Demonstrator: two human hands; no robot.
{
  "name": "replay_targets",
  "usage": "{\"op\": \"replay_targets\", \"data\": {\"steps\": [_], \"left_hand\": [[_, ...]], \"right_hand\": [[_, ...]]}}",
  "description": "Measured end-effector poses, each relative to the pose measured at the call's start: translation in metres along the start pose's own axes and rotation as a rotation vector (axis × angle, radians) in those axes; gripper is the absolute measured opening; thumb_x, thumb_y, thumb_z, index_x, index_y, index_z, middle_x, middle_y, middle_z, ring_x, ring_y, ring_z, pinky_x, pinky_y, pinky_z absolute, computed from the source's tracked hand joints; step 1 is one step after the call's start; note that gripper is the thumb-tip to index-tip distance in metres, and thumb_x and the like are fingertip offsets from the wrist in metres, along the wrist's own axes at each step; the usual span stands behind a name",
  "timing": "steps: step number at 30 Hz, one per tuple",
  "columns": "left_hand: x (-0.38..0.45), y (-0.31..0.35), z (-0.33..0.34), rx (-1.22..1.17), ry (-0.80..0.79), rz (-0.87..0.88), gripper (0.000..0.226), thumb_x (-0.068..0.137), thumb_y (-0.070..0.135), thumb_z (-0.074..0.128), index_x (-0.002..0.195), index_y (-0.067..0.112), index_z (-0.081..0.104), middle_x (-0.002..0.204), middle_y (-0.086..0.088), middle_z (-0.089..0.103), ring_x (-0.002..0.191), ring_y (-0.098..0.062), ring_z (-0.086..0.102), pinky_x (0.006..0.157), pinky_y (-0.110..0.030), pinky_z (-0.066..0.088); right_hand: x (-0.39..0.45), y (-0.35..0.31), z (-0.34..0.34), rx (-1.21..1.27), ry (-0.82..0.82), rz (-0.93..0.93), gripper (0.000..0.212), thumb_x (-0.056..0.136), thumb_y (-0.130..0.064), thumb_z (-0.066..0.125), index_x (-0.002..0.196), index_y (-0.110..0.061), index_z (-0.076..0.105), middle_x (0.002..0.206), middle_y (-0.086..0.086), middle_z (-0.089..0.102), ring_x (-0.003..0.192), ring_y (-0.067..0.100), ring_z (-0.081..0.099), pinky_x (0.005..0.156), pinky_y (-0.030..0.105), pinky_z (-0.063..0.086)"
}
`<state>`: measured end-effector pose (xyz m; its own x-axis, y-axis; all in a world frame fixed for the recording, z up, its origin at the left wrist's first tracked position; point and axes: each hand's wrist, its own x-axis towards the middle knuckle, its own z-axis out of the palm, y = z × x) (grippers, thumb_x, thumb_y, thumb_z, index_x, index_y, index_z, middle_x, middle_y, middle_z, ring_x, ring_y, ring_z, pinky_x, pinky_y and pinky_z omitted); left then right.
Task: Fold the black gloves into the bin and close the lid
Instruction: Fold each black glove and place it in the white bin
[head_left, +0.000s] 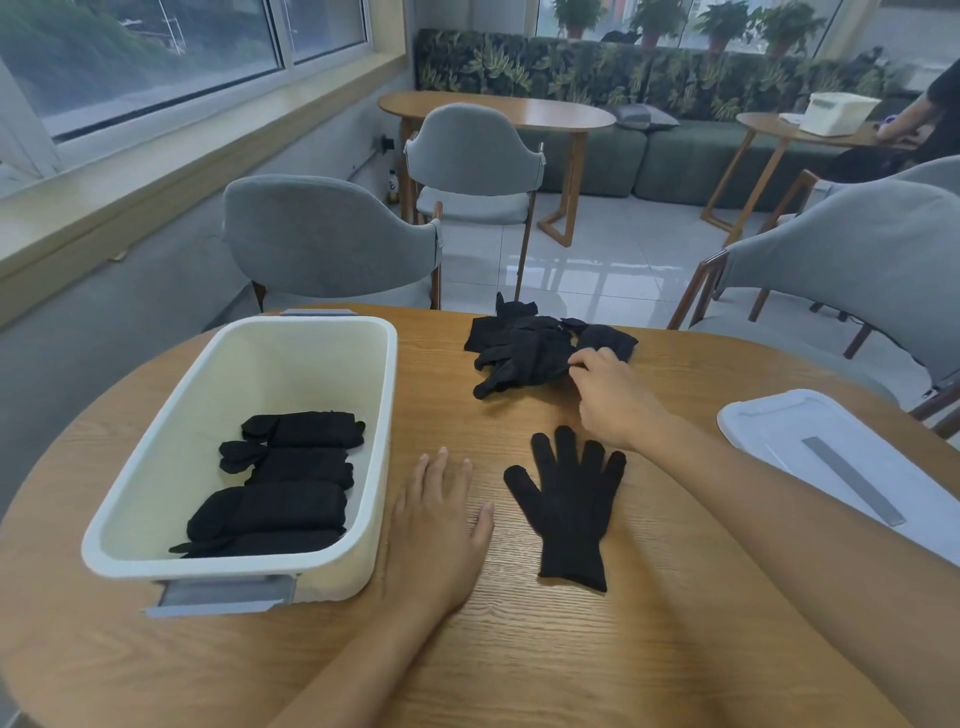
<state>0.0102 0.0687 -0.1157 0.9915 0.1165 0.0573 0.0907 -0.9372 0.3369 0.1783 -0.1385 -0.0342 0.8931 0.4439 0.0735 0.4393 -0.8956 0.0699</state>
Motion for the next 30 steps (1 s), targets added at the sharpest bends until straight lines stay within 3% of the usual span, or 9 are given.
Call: {"op": "replay_targets", "data": {"steps": [5,8,11,14,17,20,23,26,30], "left_hand": [[0.0,0.0,0.0,-0.008,0.007,0.003,0.063,0.103,0.057,0.029,0.159,0.031,0.02,0.169,0.004,0.009,0.155,-0.017,0.0,0.126,-0.04,0.013],[-0.001,0.0,0.001,-0.008,0.01,0.008,0.063,0.103,0.056,0.029,0.159,0.03,0.02,0.169,0.003,0.009,0.155,-0.017,0.0,0.125,-0.039,0.013],[0.0,0.0,0.001,-0.024,0.01,0.002,0.062,0.103,0.056,0.03,0.159,0.031,0.022,0.169,0.003,0.01,0.155,-0.018,0.001,0.125,-0.042,0.015],[-0.002,0.002,0.001,-0.023,0.012,0.006,0.062,0.103,0.056,0.03,0.158,0.03,0.022,0.168,0.003,0.011,0.155,-0.018,0.003,0.125,-0.042,0.016],[-0.003,0.003,-0.001,-0.035,0.014,0.002,0.061,0.103,0.055,0.031,0.159,0.03,0.023,0.168,0.003,0.011,0.156,-0.019,0.003,0.125,-0.041,0.015],[-0.004,0.006,-0.003,-0.023,0.026,0.052,0.055,0.105,0.049,0.034,0.155,0.027,0.034,0.166,0.004,0.021,0.154,-0.018,0.01,0.123,-0.038,0.017],[-0.007,0.006,-0.004,-0.056,0.058,0.142,0.044,0.105,0.04,0.042,0.146,0.025,0.05,0.159,0.006,0.036,0.15,-0.015,0.024,0.119,-0.032,0.024],[-0.01,0.007,-0.003,-0.115,0.114,0.197,0.038,0.103,0.036,0.049,0.136,0.022,0.06,0.148,0.008,0.049,0.142,-0.011,0.034,0.114,-0.029,0.032],[-0.021,0.02,0.001,-0.242,0.054,0.34,0.038,0.102,0.039,0.049,0.138,0.029,0.058,0.14,0.017,0.052,0.134,0.002,0.038,0.114,-0.022,0.035]], "right_hand": [[-0.023,0.034,-0.033,0.106,0.213,-0.091,0.04,0.093,-0.007,0.052,0.132,-0.008,0.06,0.138,0.0,0.05,0.12,0.018,0.05,0.102,0.034,0.047],[-0.05,0.064,-0.04,0.04,0.354,-0.243,0.029,0.086,-0.003,0.059,0.111,-0.009,0.072,0.115,0.004,0.065,0.105,0.02,0.058,0.089,0.036,0.053],[-0.078,0.096,-0.034,-0.092,0.234,-0.267,0.016,0.083,-0.013,0.055,0.075,-0.02,0.067,0.076,-0.005,0.061,0.078,0.017,0.054,0.069,0.034,0.046],[-0.106,0.114,-0.025,-0.114,0.115,-0.093,0.021,0.082,-0.013,0.061,0.065,-0.023,0.059,0.059,-0.013,0.05,0.059,0.009,0.046,0.059,0.022,0.034],[-0.12,0.115,-0.013,0.01,0.096,0.048,0.015,0.089,-0.016,0.055,0.078,-0.024,0.063,0.072,-0.011,0.058,0.067,0.009,0.053,0.059,0.019,0.04],[-0.123,0.098,-0.007,0.19,0.038,0.103,0.018,0.095,-0.042,0.048,0.093,-0.03,0.061,0.088,-0.014,0.061,0.081,0.004,0.056,0.07,0.027,0.05],[-0.125,0.064,-0.001,0.319,-0.055,0.143,0.04,0.092,-0.062,0.052,0.117,-0.032,0.057,0.108,-0.016,0.058,0.101,0.005,0.053,0.087,0.03,0.049],[-0.128,0.031,0.009,0.367,-0.072,0.221,0.061,0.082,-0.075,0.053,0.126,-0.033,0.052,0.117,-0.016,0.053,0.109,0.008,0.051,0.091,0.033,0.049],[-0.129,0.006,0.027,0.313,0.035,0.287,0.024,0.092,-0.042,0.064,0.106,-0.026,0.054,0.104,-0.01,0.057,0.102,0.014,0.056,0.083,0.031,0.049]]}}
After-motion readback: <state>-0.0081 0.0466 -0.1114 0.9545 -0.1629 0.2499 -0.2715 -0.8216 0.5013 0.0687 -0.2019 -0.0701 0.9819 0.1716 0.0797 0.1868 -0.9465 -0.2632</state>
